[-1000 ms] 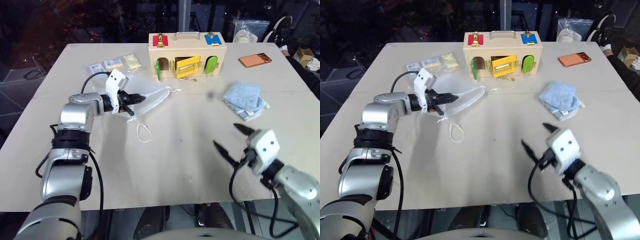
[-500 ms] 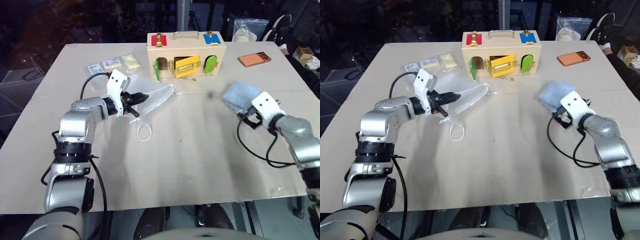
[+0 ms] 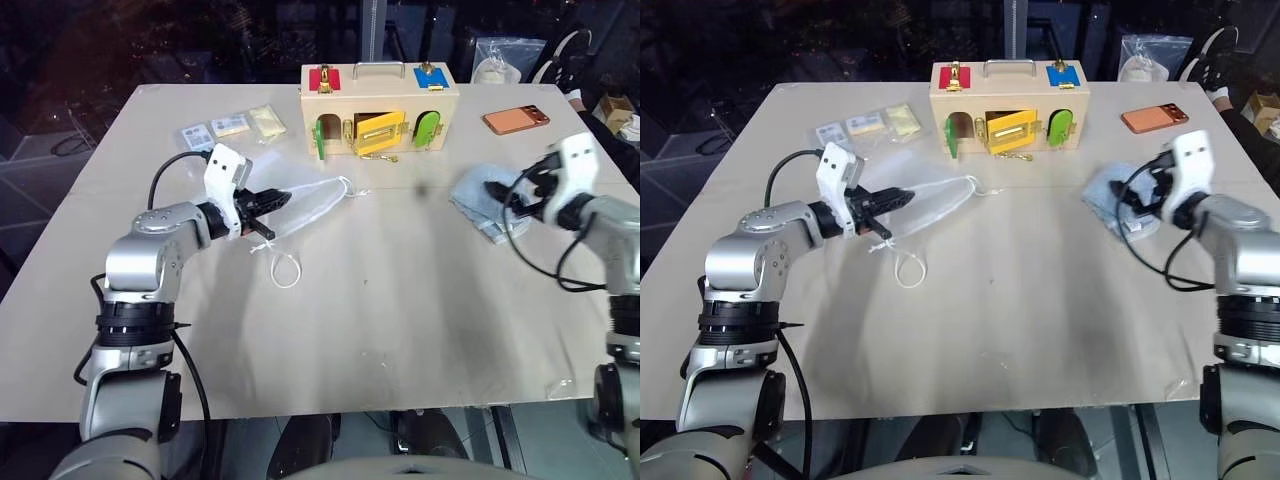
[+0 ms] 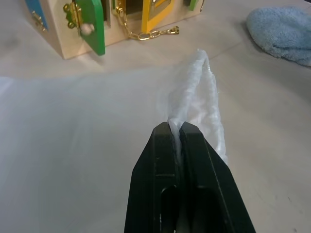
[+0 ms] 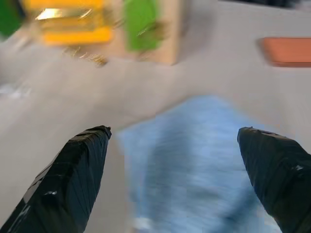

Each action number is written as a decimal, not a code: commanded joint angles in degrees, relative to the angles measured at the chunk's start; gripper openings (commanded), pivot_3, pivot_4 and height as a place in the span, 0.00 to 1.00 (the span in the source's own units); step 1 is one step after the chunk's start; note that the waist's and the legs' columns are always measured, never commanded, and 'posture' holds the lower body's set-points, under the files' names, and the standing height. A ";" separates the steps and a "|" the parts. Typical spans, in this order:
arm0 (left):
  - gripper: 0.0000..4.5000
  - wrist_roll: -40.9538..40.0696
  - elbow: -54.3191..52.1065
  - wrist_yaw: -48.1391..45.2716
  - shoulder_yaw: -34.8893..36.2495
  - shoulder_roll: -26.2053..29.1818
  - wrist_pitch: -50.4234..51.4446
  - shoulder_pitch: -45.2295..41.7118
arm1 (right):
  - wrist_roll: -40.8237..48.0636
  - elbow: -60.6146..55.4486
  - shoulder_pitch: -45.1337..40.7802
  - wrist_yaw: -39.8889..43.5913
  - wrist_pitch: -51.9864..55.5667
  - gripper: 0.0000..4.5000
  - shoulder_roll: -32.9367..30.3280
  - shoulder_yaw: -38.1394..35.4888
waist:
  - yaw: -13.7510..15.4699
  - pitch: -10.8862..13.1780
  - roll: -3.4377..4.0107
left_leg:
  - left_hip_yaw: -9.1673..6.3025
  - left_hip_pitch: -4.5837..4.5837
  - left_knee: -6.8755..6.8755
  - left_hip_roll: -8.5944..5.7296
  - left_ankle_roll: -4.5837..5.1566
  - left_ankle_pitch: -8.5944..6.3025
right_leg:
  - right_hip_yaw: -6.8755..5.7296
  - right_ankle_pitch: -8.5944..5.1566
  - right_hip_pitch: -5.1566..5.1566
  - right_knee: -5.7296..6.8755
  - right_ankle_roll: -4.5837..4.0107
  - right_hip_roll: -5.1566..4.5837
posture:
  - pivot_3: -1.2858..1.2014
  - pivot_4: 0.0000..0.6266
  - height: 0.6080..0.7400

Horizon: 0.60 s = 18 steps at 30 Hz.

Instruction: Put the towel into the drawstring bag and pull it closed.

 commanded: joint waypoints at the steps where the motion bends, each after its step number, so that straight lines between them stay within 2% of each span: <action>1: 0.02 -1.37 -2.81 0.39 1.15 0.41 -0.08 -0.37 | -1.90 11.26 -5.94 -3.55 -0.10 1.00 -0.67 -0.88 | -0.30 0.00 0.00 | 0.08 0.10 -0.02 0.00 0.00 0.00 | 0.01 0.01 0.02 0.05 -0.01 0.01 | 0.52 0.24 1.00; 6: 0.02 -0.98 -2.03 -0.56 -0.66 0.21 -1.20 -0.61 | -4.18 34.44 -15.08 -2.19 -3.95 1.00 2.42 1.66 | -0.64 0.00 0.00 | 0.21 0.27 -0.25 0.02 0.01 0.01 | 0.08 0.01 0.05 0.03 -0.01 0.04 | 0.52 0.24 1.00; 10: 0.02 -0.76 -1.29 -0.96 -1.00 0.31 -1.81 -1.37 | -6.11 47.13 -18.72 0.15 -7.13 1.00 3.22 3.28 | -1.19 0.00 0.00 | 0.29 -0.07 -0.25 0.01 0.00 0.01 | 0.14 0.01 -0.24 -0.01 -0.01 0.00 | 0.52 0.24 1.00; 13: 0.02 -0.57 -0.77 -0.96 -0.85 0.55 -2.37 -1.69 | -10.22 49.29 -17.60 5.10 -9.54 1.00 3.82 8.91 | -1.45 -0.06 -0.10 | 0.34 -0.07 -0.20 -0.02 0.00 0.01 | 0.14 0.01 -0.22 -0.07 0.00 -0.03 | 0.52 0.24 1.00; 16: 0.02 -0.54 -0.55 -0.95 -0.83 0.58 -2.55 -1.75 | -18.33 49.34 -14.76 7.47 -17.23 1.00 4.05 17.93 | -1.62 -0.12 -0.17 | 0.35 0.00 -0.18 0.00 0.00 0.01 | 0.13 0.01 -0.21 -0.01 0.00 -0.01 | 0.52 0.24 1.00; 18: 0.00 -0.45 -0.59 -1.03 -1.11 0.45 -2.70 -1.66 | -21.31 50.85 -13.62 7.18 -22.17 0.87 4.76 20.86 | -1.61 -0.15 -0.18 | 0.31 0.11 -0.18 0.03 0.00 0.01 | 0.10 0.01 -0.16 0.06 0.00 0.04 | 0.52 0.24 1.00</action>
